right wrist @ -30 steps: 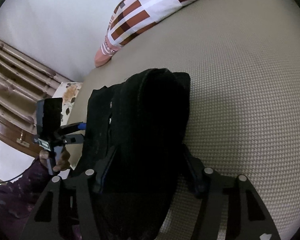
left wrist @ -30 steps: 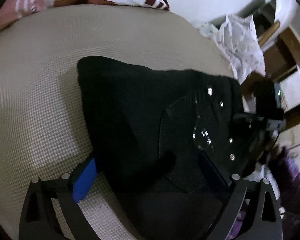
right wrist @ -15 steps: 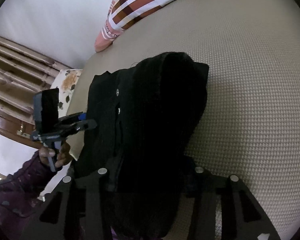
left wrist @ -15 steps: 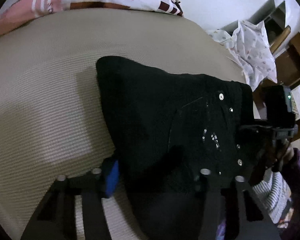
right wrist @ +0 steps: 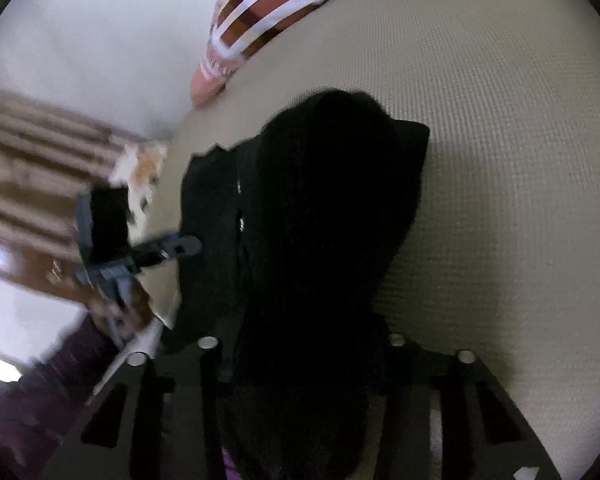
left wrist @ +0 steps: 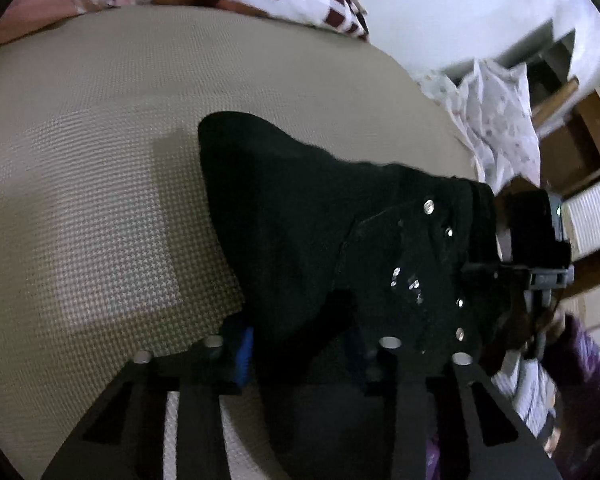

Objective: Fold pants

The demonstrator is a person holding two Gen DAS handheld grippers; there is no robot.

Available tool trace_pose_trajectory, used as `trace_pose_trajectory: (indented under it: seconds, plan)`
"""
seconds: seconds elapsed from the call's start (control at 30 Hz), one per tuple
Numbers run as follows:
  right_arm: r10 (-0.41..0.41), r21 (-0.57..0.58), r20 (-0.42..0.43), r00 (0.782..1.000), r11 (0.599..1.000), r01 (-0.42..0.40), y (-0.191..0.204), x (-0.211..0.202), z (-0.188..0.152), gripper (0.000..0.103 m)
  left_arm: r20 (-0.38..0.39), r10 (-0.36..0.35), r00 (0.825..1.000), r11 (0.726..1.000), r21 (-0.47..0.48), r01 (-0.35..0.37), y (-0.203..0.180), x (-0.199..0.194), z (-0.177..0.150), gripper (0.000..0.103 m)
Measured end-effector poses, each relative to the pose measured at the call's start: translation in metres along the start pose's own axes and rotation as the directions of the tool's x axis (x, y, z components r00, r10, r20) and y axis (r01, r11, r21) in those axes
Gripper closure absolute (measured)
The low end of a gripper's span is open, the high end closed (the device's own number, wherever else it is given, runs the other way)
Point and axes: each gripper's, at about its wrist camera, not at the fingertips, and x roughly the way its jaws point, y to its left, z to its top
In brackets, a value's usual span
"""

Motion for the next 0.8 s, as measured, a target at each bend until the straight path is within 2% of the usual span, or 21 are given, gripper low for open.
trace_pose_trajectory:
  seconds: [0.07,0.17,0.27,0.47,0.8]
  plan:
    - [0.032,0.032,0.025,0.999,0.999,-0.033,0.002,-0.005,-0.003,0.07,0.031,0.043,0.999,0.998,0.045,-0.045,-0.012,-0.003,-0.004,0.075]
    - [0.064,0.04,0.057,0.996,0.997,-0.066,0.01,-0.011,-0.01,0.072,0.063,0.063,0.996,0.996,0.061,-0.067,-0.022,-0.007,-0.009,0.08]
    - [0.09,0.063,0.087,0.992,0.993,-0.096,0.013,-0.014,-0.017,0.072,0.087,0.053,0.995,0.998,0.034,-0.056,-0.021,-0.014,-0.012,0.081]
    - [0.137,0.108,0.123,0.983,0.983,-0.15,0.017,-0.005,-0.03,0.073,0.134,0.078,0.988,0.996,0.02,-0.081,-0.022,-0.035,-0.021,0.081]
    - [0.182,0.121,0.128,0.975,0.973,-0.198,0.043,0.028,-0.026,0.073,0.197,0.174,0.965,0.983,0.023,-0.182,-0.011,-0.072,-0.036,0.081]
